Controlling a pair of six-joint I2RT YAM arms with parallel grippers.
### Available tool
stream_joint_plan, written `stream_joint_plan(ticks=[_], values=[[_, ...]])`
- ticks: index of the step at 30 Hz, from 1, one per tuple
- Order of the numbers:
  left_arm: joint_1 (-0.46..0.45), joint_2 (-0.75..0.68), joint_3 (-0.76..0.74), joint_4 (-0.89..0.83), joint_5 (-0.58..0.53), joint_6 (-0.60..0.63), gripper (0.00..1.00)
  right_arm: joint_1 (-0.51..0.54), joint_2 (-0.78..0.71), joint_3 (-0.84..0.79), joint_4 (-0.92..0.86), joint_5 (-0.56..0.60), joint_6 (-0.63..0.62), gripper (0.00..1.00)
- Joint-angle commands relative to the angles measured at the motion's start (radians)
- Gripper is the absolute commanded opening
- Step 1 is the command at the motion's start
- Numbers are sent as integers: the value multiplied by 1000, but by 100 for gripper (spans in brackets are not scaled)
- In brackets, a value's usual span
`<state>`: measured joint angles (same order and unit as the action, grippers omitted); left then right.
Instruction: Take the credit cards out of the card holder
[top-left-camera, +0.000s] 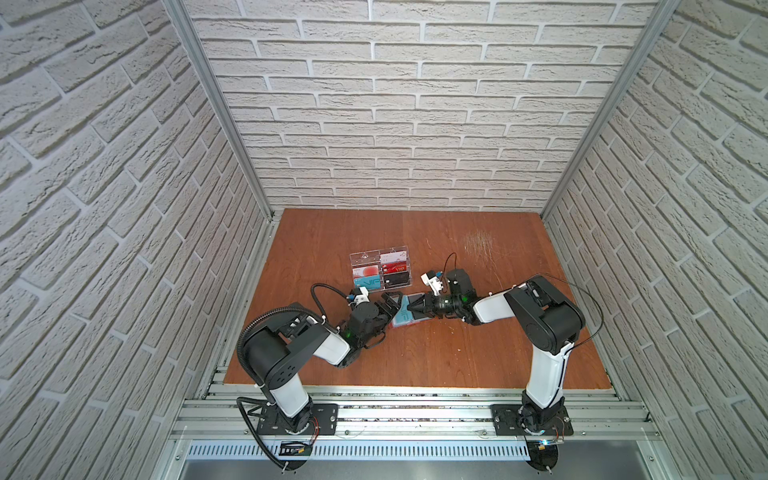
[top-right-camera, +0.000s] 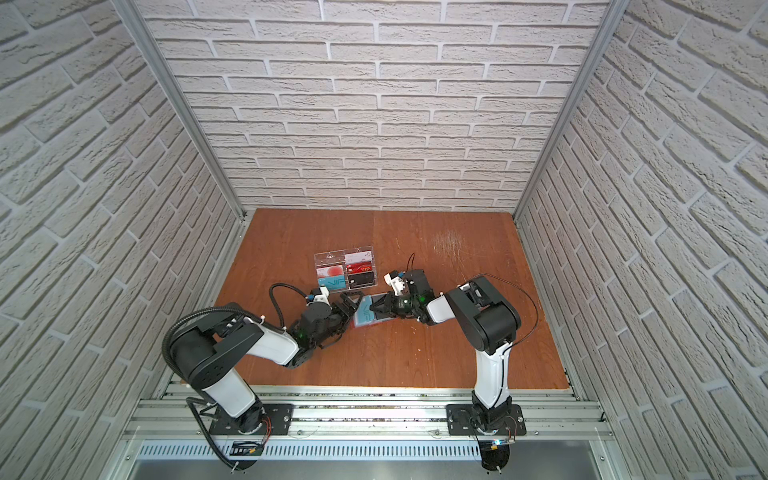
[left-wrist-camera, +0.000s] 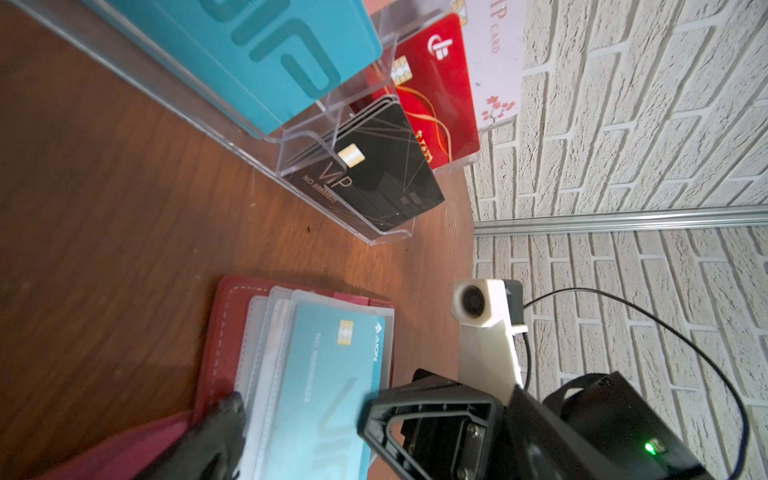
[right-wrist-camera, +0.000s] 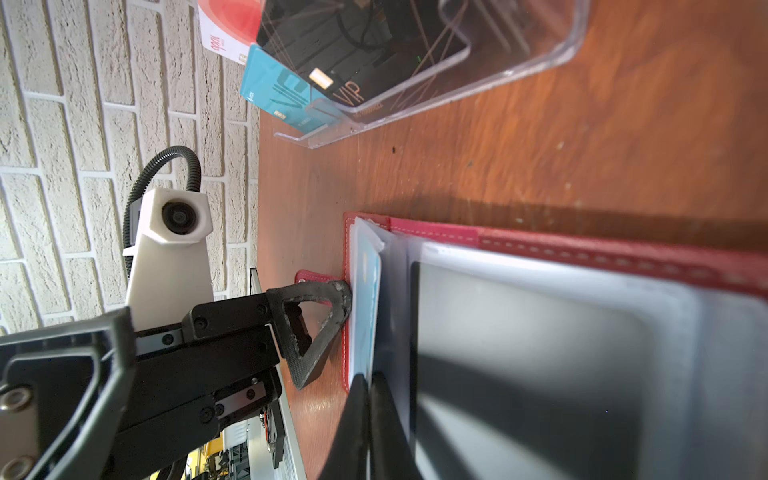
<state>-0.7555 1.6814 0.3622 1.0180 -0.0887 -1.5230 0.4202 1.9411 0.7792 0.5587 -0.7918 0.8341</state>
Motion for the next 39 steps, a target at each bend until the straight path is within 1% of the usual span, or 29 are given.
stream_joint_plan(ticks=[1, 6, 16, 21, 27, 33, 36, 39], values=[[4, 36, -53, -151, 14, -7, 98, -21, -54, -10, -6, 6, -25, 6], [12, 31, -62, -154, 17, -5, 98, -37, -86, -5, -95, 36, -78, 6], [21, 27, -66, -156, 21, 6, 98, -50, -74, 7, -139, 41, -97, 6], [22, 37, -48, -158, 34, 16, 98, -47, -33, 15, -108, 27, -66, 7], [21, 21, -7, -177, 61, 30, 98, -29, -16, 26, -97, 14, -58, 9], [21, -53, 63, -291, 82, 67, 98, -26, 8, 26, -46, -13, -23, 10], [22, -75, 88, -337, 83, 89, 98, -24, 13, 29, -41, -19, -19, 12], [21, -74, 103, -351, 85, 96, 98, -20, 17, 32, -40, -20, -20, 17]])
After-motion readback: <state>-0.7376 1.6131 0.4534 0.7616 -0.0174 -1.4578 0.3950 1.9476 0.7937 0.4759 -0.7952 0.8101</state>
